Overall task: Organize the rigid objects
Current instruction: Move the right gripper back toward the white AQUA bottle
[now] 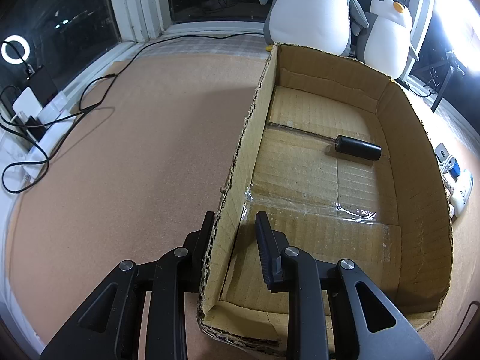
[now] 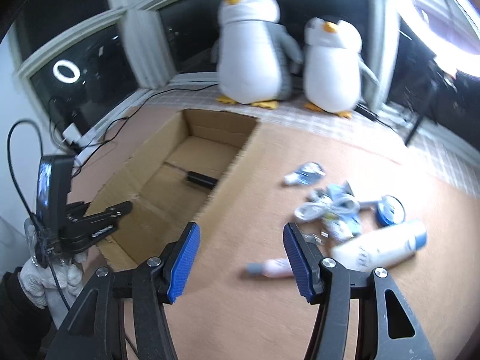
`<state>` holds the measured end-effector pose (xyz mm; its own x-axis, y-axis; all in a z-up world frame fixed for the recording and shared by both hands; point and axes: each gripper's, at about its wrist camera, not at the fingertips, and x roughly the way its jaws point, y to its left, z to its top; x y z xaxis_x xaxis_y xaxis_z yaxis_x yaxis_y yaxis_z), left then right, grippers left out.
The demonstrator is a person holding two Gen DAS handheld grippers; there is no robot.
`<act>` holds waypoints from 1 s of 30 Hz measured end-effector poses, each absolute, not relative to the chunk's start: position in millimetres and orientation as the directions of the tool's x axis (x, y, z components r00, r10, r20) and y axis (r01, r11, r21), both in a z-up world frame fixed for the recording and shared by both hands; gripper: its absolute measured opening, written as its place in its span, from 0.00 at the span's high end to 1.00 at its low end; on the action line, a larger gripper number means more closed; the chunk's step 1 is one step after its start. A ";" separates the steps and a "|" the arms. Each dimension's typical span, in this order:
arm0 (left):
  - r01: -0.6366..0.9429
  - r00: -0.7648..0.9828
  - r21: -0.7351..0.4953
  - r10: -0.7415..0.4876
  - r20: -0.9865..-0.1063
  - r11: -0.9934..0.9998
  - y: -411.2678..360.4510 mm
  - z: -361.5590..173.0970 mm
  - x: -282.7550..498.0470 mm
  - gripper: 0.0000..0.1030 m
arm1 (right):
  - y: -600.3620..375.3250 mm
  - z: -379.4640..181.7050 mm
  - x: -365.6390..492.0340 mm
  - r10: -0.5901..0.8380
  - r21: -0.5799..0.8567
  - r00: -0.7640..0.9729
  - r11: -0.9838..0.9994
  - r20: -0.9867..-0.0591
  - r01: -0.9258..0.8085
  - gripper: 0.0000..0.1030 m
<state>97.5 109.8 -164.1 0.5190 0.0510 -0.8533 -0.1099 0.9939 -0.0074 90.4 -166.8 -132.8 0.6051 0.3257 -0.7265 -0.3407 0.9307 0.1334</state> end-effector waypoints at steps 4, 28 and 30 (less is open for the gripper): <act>-0.111 0.519 -0.007 0.052 -0.853 0.994 109.7 -164.1 97.6 0.76 | -204.8 -138.3 97.5 0.269 0.151 0.612 0.959 -0.744 -0.238 0.48; -0.113 0.519 -0.010 0.051 -0.853 0.994 109.2 -164.0 97.7 0.76 | -290.0 -168.8 184.1 0.412 0.468 0.457 0.884 -0.788 0.010 0.48; -0.113 0.519 -0.010 0.050 -0.853 0.994 109.1 -164.0 97.8 0.76 | -290.6 -177.6 190.9 0.438 0.497 0.433 0.867 -0.788 0.026 0.48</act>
<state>97.8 109.1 -164.0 0.5195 0.0505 -0.8530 -0.1128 0.9936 -0.0099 190.9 -290.6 -177.6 0.4326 0.4383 -0.7879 0.0259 0.8675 0.4968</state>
